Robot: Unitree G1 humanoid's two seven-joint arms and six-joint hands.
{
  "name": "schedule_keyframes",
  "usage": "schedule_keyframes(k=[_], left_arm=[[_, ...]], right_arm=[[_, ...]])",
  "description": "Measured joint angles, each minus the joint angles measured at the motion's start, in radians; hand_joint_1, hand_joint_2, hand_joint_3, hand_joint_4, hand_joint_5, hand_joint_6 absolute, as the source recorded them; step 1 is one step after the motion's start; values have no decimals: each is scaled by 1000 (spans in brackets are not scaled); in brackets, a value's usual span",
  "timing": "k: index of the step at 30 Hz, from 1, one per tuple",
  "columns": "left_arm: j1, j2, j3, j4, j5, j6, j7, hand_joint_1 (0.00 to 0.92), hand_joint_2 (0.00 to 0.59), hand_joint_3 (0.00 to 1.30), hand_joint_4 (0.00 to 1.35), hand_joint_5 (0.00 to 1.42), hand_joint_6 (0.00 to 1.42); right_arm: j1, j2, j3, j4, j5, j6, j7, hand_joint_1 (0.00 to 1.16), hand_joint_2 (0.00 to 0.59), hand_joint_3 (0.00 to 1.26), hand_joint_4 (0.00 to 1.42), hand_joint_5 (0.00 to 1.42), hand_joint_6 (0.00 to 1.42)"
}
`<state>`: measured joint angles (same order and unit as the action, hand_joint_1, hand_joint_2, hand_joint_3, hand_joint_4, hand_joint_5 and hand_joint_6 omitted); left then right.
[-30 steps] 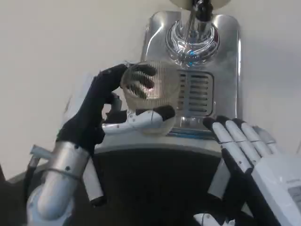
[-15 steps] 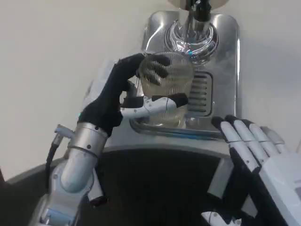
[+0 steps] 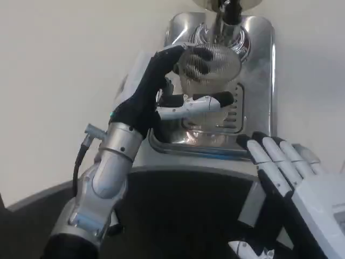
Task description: Grasp the cup under the faucet to collect the drink, then remove the cup.
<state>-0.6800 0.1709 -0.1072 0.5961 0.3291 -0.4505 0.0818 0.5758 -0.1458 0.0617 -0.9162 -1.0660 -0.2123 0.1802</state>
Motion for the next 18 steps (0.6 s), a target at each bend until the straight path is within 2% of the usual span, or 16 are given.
schedule_keyframes(k=[6,9,14,16,18], left_arm=[[-51,-4,-18,103,11,-38,17,768,111,998,1253,1353,1424],[-78,-8,-23,150,19,-53,32,767,111,996,1242,1353,1424],[-103,-24,-24,209,24,-74,79,766,111,965,1214,1353,1424],[-107,-27,-24,224,25,-80,96,766,111,924,1141,1341,1424],[-113,-29,-23,241,26,-87,109,766,111,797,998,1251,1424]], right_arm=[[-25,5,4,0,0,3,7,481,348,56,0,38,48],[-27,15,9,0,-2,11,8,448,396,56,0,38,48],[-27,23,27,0,-13,19,15,438,399,56,0,41,48],[-27,30,31,0,-18,28,16,423,408,56,0,50,48],[-27,37,35,0,-23,36,16,418,394,56,0,49,48]])
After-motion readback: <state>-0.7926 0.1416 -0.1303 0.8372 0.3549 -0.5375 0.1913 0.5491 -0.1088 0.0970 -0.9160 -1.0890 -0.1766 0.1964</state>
